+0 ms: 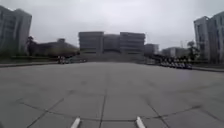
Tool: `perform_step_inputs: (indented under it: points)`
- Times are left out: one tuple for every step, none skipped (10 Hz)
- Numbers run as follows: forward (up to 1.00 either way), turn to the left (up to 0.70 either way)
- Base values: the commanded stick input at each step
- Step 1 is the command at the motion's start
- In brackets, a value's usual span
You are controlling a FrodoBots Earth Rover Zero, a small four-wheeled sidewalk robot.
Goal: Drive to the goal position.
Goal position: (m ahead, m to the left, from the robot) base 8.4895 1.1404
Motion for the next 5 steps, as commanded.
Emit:
perform_step_inputs:
  points:
    - [1.00,0.00]
    - [1.00,0.00]
    - [1.00,-0.10]
    - [1.00,-0.19]
    - [1.00,-0.29]
